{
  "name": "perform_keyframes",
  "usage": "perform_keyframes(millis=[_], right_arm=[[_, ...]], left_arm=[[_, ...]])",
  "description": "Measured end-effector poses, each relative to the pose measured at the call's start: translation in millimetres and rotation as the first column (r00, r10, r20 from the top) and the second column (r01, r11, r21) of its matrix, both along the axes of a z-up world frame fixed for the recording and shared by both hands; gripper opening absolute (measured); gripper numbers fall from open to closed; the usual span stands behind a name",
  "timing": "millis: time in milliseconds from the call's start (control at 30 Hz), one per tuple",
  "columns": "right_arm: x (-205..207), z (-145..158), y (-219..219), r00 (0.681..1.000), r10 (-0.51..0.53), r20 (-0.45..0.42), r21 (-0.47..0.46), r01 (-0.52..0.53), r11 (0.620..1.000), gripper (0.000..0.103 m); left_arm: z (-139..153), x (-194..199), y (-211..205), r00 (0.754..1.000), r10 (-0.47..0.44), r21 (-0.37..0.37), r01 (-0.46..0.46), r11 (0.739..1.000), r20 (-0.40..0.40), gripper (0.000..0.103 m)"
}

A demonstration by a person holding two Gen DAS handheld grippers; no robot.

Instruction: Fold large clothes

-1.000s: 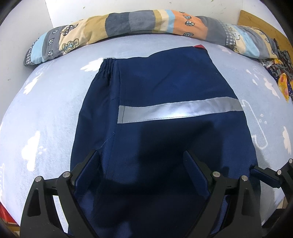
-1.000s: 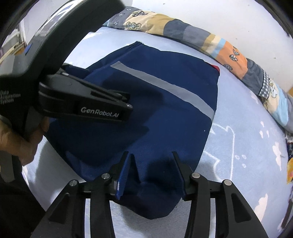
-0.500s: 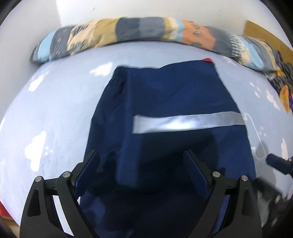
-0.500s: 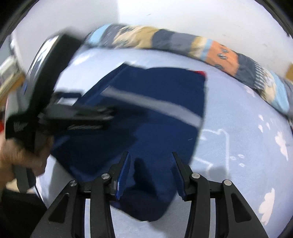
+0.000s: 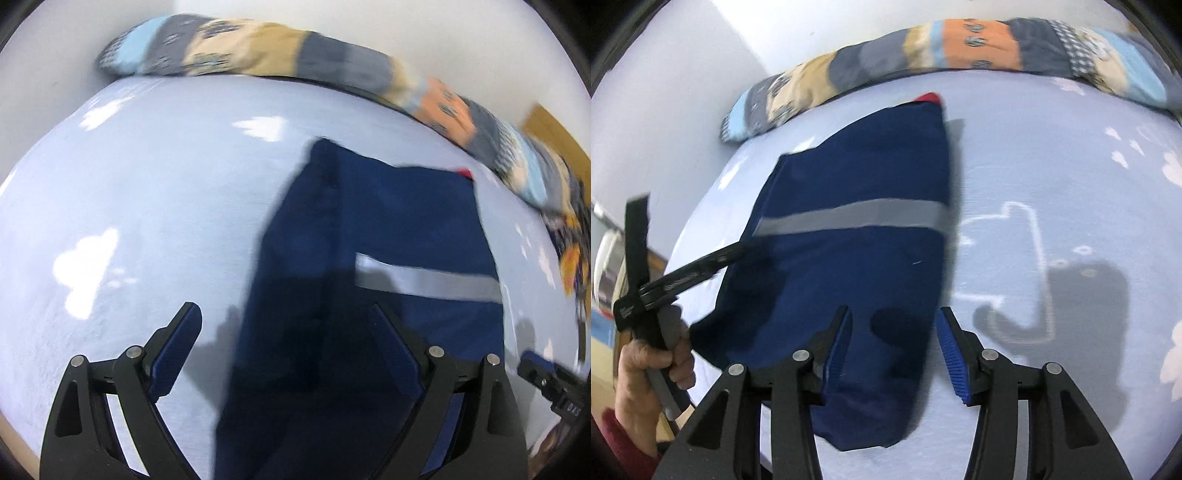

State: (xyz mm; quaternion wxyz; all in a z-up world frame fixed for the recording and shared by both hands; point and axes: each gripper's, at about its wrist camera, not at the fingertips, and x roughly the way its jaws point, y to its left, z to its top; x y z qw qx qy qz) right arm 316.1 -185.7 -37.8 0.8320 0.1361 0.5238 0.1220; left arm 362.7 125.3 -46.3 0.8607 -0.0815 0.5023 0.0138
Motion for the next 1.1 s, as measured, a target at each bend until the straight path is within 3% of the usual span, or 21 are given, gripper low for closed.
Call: perform_keyframes(millis=[167, 233, 367, 700, 800, 1100], right_arm=[[-2.1, 2.0, 6.0, 1.000, 0.015, 0.007, -0.013, -0.015, 1.000, 0.051], [-5.9, 5.1, 14.1, 0.999, 0.038, 0.029, -0.034, -0.037, 0.999, 0.051], [-5.9, 4.6, 15.8, 0.998, 0.051, 0.037, -0.026, -0.050, 0.998, 0.055], [-3.3, -2.0, 33.4, 0.996, 0.082, 0.024, -0.042, -0.081, 0.996, 0.055], [-2.0, -3.5, 34.2, 0.997, 0.075, 0.019, -0.037, -0.074, 0.997, 0.055], [-1.8, -6.1, 38.5, 0.997, 0.078, 0.015, -0.051, -0.077, 0.996, 0.055]], left_arm=[[-2.5, -1.3, -0.4, 1.000, -0.014, 0.070, 0.014, 0.997, -0.002, 0.093], [1.1, -4.1, -4.2, 0.999, -0.032, 0.129, 0.029, 0.991, 0.021, 0.093], [2.4, -6.5, -18.5, 0.994, -0.095, 0.265, 0.080, 0.961, 0.046, 0.093], [2.3, -17.2, -49.6, 0.969, -0.242, 0.429, 0.198, 0.881, 0.051, 0.093], [1.4, -19.1, -55.5, 0.963, -0.267, 0.454, 0.218, 0.864, 0.045, 0.093], [3.0, -20.2, -57.5, 0.961, -0.272, 0.457, 0.220, 0.862, 0.050, 0.093]])
